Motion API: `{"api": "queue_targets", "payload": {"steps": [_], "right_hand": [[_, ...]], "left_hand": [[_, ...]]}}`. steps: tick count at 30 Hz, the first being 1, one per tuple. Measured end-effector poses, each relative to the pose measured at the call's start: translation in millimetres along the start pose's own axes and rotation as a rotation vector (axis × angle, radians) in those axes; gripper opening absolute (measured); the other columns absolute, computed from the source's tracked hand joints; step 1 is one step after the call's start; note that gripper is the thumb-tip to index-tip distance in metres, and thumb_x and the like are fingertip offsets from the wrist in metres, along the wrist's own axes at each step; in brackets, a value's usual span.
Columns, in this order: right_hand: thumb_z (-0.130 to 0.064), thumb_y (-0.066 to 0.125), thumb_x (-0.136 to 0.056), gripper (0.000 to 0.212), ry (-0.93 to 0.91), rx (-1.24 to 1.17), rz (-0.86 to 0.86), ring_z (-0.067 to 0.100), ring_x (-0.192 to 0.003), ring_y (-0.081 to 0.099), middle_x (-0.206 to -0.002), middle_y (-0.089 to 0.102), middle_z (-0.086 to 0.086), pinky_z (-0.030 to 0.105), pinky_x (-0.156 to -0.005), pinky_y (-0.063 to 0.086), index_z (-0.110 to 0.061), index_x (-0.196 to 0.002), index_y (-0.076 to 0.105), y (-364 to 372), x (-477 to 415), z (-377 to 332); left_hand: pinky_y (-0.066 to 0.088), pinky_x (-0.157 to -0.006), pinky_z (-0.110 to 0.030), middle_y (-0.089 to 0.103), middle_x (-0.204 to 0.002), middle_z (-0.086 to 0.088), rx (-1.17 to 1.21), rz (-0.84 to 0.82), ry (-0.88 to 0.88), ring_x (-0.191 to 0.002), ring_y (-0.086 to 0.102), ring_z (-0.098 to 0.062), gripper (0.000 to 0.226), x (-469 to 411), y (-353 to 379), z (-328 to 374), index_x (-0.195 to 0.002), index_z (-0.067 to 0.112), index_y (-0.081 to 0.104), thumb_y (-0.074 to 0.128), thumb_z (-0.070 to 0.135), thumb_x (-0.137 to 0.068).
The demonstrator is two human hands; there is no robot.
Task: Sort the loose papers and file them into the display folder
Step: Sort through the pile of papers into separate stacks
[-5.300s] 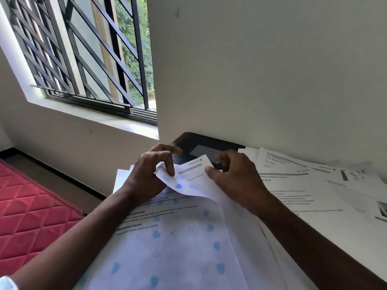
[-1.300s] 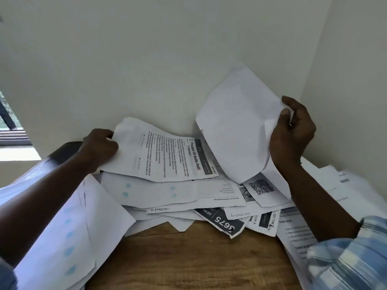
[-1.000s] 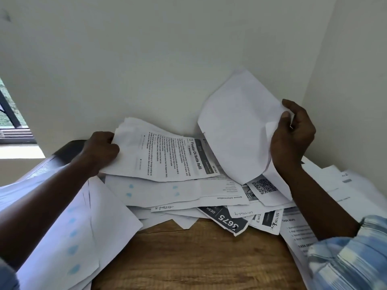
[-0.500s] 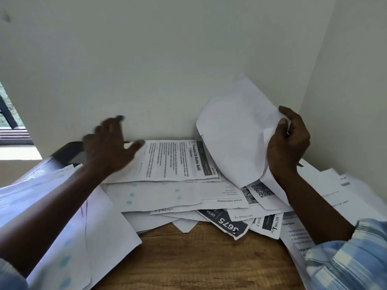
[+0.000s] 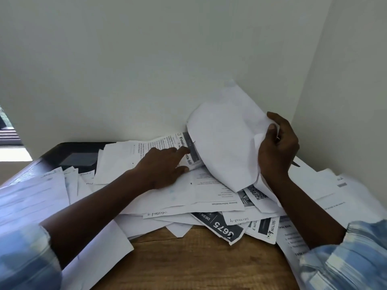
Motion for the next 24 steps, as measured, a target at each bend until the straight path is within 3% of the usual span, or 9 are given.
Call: {"api": "queue_targets", "payload": {"steps": [3,7,13,17,19,24], "right_hand": [[-0.005,0.047,-0.097,0.038,-0.005,-0.004,0.012,0.010,-0.106,0.067,-0.117,0.073,-0.010,0.028,-0.094,0.051,-0.019,-0.122,0.072,-2,-3,3],[-0.004,0.046,-0.097,0.039,0.002,0.003,0.036,0.006,-0.107,0.066,-0.117,0.073,-0.012,0.026,-0.092,0.052,-0.019,-0.121,0.073,-4,-3,5],[-0.007,0.045,-0.096,0.040,0.008,0.036,0.016,0.009,-0.109,0.067,-0.118,0.073,-0.010,0.028,-0.096,0.052,-0.020,-0.122,0.073,-4,-1,10],[-0.012,0.045,-0.095,0.040,0.010,0.047,-0.013,0.012,-0.108,0.068,-0.118,0.073,-0.010,0.037,-0.096,0.053,-0.024,-0.122,0.073,0,3,12],[-0.013,0.045,-0.096,0.040,0.010,0.056,-0.024,0.014,-0.106,0.068,-0.117,0.074,-0.010,0.038,-0.095,0.053,-0.025,-0.122,0.072,1,3,12],[-0.014,0.044,-0.095,0.040,0.018,0.074,-0.050,0.021,-0.101,0.069,-0.114,0.074,-0.007,0.041,-0.092,0.053,-0.025,-0.122,0.072,4,5,15]], "left_hand": [[0.040,-0.109,-0.042,0.055,-0.148,0.007,0.145,0.027,0.132,-0.129,0.055,-0.018,0.066,13,-9,26,-0.148,0.038,0.040,0.047,0.075,-0.094],[0.036,-0.114,-0.038,0.046,-0.153,0.018,0.178,-0.123,0.295,-0.137,0.044,-0.006,0.080,32,-13,67,-0.142,0.043,0.047,0.054,0.089,-0.077],[0.047,-0.105,-0.040,0.064,-0.127,0.019,0.354,-0.290,0.301,-0.117,0.058,-0.004,0.055,23,-16,65,-0.121,0.044,0.067,0.062,0.081,-0.080],[0.042,-0.108,-0.034,0.058,-0.134,0.018,0.302,-0.369,0.300,-0.121,0.054,-0.006,0.067,26,-15,60,-0.129,0.046,0.060,0.075,0.077,-0.072],[0.041,-0.106,-0.031,0.057,-0.135,0.017,0.252,-0.358,0.313,-0.121,0.052,-0.007,0.069,28,-14,63,-0.133,0.045,0.057,0.077,0.074,-0.073],[0.046,-0.094,-0.022,0.066,-0.118,0.018,0.340,-0.301,0.296,-0.110,0.059,0.000,0.042,27,-24,60,-0.118,0.039,0.070,0.077,0.061,-0.083]]}}
Point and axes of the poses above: each hand's wrist, its own x-axis away from the middle knuckle, its own y-axis out of the palm, z = x × y, the point moved 6 cm from there along -x, towards the middle knuckle
